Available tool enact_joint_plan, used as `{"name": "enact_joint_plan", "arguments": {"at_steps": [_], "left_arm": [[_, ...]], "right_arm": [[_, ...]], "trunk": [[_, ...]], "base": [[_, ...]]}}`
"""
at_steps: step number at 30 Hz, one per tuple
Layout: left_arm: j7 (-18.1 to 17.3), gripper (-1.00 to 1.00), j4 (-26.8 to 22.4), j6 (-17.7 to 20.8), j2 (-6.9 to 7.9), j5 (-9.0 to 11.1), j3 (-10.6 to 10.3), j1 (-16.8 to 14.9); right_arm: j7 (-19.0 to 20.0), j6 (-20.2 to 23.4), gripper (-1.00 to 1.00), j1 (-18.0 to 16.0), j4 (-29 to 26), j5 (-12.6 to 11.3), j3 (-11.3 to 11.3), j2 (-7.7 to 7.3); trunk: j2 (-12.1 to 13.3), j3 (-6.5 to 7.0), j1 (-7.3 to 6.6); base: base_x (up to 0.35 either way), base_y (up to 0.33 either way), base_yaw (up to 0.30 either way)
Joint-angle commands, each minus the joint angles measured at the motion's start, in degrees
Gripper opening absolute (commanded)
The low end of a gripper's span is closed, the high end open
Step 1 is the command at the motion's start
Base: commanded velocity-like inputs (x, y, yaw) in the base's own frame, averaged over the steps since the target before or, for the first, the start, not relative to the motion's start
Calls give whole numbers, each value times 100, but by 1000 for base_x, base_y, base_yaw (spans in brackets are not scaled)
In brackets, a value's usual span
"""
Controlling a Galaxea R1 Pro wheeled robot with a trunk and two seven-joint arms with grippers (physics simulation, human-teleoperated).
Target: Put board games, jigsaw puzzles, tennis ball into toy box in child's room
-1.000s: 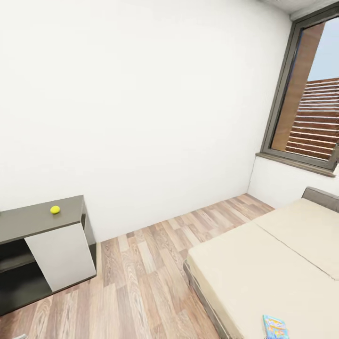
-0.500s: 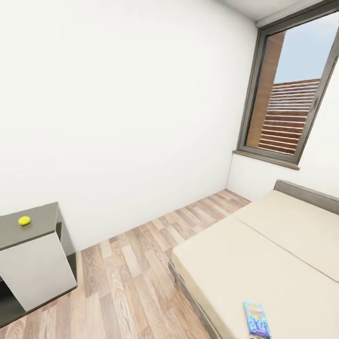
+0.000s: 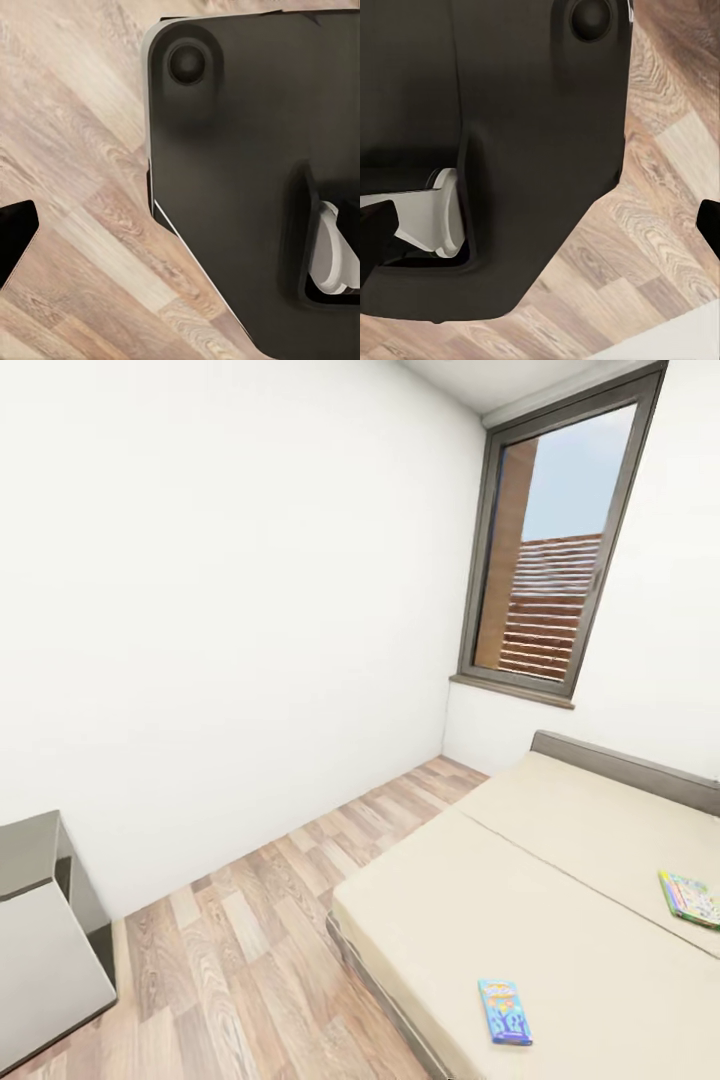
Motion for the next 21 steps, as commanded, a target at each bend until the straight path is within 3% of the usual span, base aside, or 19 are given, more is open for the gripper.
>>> {"name": "enact_joint_plan", "arguments": {"at_steps": [1,21], "left_arm": [[-7,100,-1,-19,1,-4,-4,3],[-13,100,-1,-16,-7,-13,-12,5]], "right_arm": [[3,1,100,-1,0,-7,-3,0],[3,1,100,-1,0,-7,-3,5]], "trunk": [[-2,0,2],[-2,0,2]], "base": [[0,0,-277],[0,0,-278]]}}
